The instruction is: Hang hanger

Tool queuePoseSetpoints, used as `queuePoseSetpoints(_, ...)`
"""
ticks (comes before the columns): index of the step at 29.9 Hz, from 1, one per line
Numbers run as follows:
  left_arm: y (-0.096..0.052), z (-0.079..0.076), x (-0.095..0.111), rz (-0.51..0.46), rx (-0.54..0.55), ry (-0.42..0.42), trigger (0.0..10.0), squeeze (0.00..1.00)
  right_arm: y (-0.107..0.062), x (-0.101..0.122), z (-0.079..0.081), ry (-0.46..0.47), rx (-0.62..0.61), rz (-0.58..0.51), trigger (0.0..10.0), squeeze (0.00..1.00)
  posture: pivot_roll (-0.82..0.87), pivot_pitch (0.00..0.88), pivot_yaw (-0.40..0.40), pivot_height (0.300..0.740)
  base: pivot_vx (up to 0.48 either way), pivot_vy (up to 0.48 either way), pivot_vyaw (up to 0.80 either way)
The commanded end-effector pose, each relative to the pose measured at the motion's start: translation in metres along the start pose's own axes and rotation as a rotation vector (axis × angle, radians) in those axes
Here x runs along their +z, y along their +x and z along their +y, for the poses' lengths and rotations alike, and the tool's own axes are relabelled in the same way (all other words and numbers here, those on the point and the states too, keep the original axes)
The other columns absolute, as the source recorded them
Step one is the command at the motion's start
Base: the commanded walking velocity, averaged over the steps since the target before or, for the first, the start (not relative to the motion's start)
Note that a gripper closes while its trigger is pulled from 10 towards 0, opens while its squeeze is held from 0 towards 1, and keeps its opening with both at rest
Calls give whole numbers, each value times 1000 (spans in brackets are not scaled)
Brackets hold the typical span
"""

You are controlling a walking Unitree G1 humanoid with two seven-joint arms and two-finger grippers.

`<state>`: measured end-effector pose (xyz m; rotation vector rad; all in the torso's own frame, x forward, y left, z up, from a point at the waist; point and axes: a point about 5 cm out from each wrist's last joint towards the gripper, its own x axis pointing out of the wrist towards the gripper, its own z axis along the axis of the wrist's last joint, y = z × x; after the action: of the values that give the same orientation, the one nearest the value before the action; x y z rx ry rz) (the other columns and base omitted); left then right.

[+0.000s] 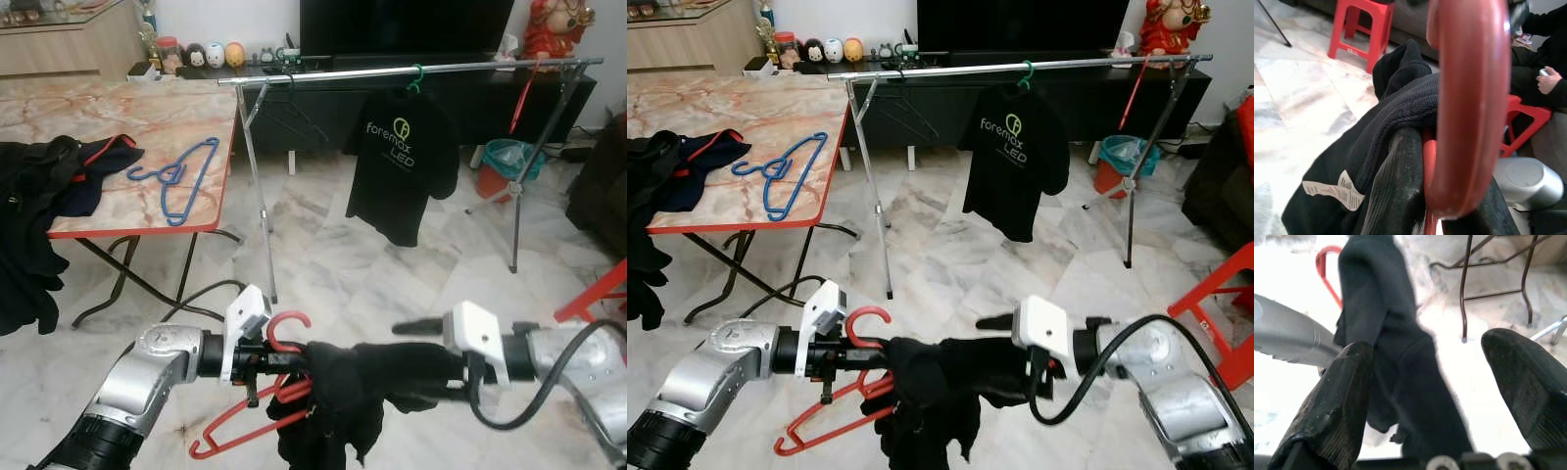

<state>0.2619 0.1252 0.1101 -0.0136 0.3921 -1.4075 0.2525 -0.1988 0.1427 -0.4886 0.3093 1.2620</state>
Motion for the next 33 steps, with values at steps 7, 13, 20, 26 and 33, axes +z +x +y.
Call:
queuePoseSetpoints(7, 3, -6, 9, -21, -52, 30, 10000, 0, 3, -7, 1, 34, 43, -10, 10000, 0, -2, 16, 15, 740, 0, 0, 0)
queuePoseSetpoints(13, 5, -5, 16, -39, -48, 41, 10000, 0, 12, -15, 6, 68, 99, 6, 10000, 0, 4, 11, 20, 740, 0, 0, 0)
queuePoseSetpoints(20, 7, -7, 21, -52, -74, 51, 10000, 0, 22, -23, 0, 93, 94, 16, 10000, 0, 6, 7, 20, 740, 0, 0, 0)
queuePoseSetpoints(26, 8, -11, 23, -57, -101, 52, 10000, 0, 24, -26, 0, 113, 94, -5, 10000, 0, 10, 9, 19, 740, 0, 0, 0)
queuePoseSetpoints(33, 9, -13, 25, -58, -112, 52, 10000, 0, 25, -27, -3, 126, 85, -40, 0, 0, 10, 9, 19, 740, 0, 0, 0)
